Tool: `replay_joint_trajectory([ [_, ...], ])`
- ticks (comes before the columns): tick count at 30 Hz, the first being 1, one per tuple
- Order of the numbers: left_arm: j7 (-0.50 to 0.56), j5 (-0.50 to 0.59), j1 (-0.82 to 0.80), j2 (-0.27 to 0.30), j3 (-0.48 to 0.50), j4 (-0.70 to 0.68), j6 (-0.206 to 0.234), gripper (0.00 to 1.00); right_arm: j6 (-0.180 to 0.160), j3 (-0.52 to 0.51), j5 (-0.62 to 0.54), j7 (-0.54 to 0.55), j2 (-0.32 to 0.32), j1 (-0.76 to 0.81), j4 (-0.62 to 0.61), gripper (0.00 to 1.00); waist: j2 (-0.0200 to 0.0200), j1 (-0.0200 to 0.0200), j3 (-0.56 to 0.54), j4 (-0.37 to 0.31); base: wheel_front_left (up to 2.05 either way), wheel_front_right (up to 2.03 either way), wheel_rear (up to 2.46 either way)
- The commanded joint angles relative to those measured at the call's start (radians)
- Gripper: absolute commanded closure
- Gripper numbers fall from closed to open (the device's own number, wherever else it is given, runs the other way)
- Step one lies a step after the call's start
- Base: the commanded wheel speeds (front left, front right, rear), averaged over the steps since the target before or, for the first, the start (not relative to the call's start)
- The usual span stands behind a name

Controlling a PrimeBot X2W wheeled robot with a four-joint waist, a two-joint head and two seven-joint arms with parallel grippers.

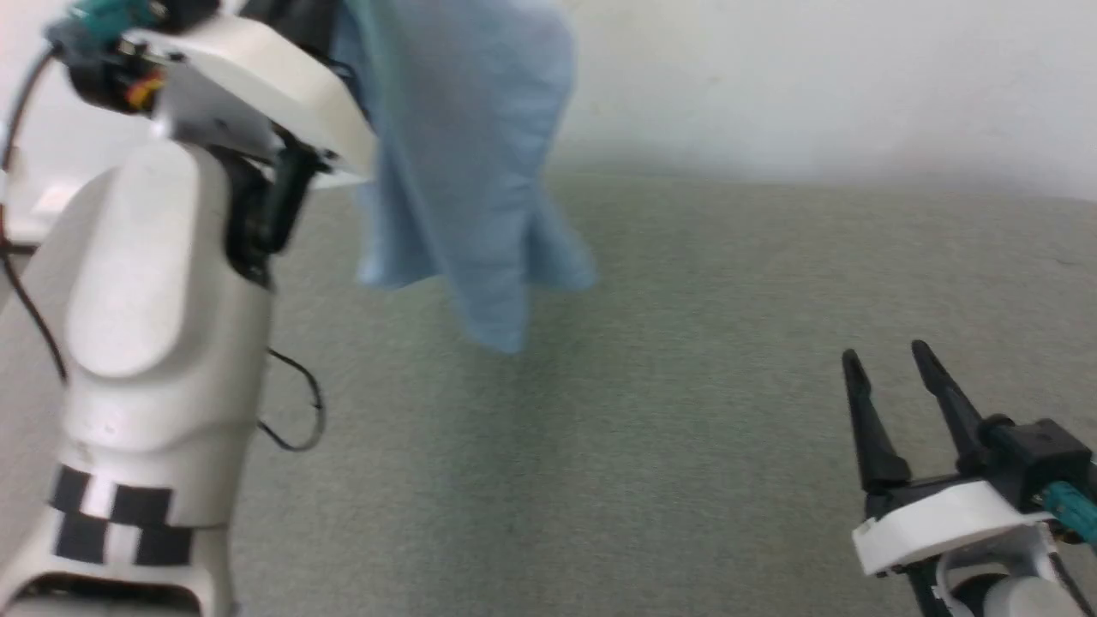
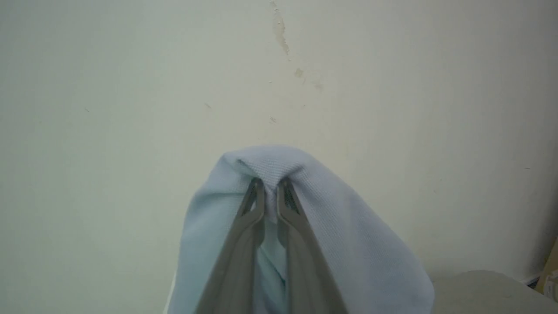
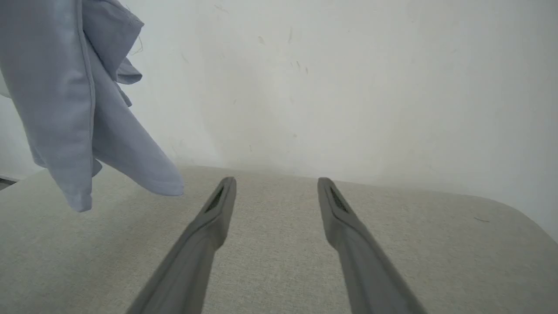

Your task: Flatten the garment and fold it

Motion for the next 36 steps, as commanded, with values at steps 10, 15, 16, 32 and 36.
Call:
replay_joint_trajectory([
  [10, 0.022, -0.079, 0.421, -0.133, -0.096, -0.246, 0.056, 1.0, -0.001, -0.062, 0.018, 0.019, 0.002, 0.048, -0.04, 0.0, 0.0, 0.0001, -0.019, -0.23, 0.0, 0.0, 0.0],
  [15, 0.015, -0.093, 0.722, -0.131, -0.126, -0.215, 0.112, 1.0, -0.001, -0.056, 0.014, 0.021, 0.002, 0.037, -0.049, 0.0, 0.0, 0.0001, -0.002, -0.243, 0.0, 0.0, 0.0],
  [16, 0.012, -0.088, 0.771, -0.129, -0.137, -0.202, 0.122, 1.0, -0.001, -0.053, 0.014, 0.02, 0.002, 0.035, -0.049, 0.0, 0.0, 0.0001, 0.0, -0.243, 0.0, 0.0, 0.0],
  [32, -0.3, -0.024, 0.85, -0.157, -0.121, -0.225, 0.162, 0.0, -0.001, -0.033, 0.013, 0.016, 0.002, 0.028, -0.025, 0.0, 0.0, 0.0001, -0.014, -0.161, 0.0, 0.0, 0.0],
  [36, -0.32, -0.002, 0.825, -0.126, -0.055, -0.262, 0.179, 0.0, -0.001, -0.033, 0.014, 0.022, 0.002, 0.03, -0.024, 0.0, 0.0, 0.0001, -0.02, -0.145, 0.0, 0.0, 0.0],
])
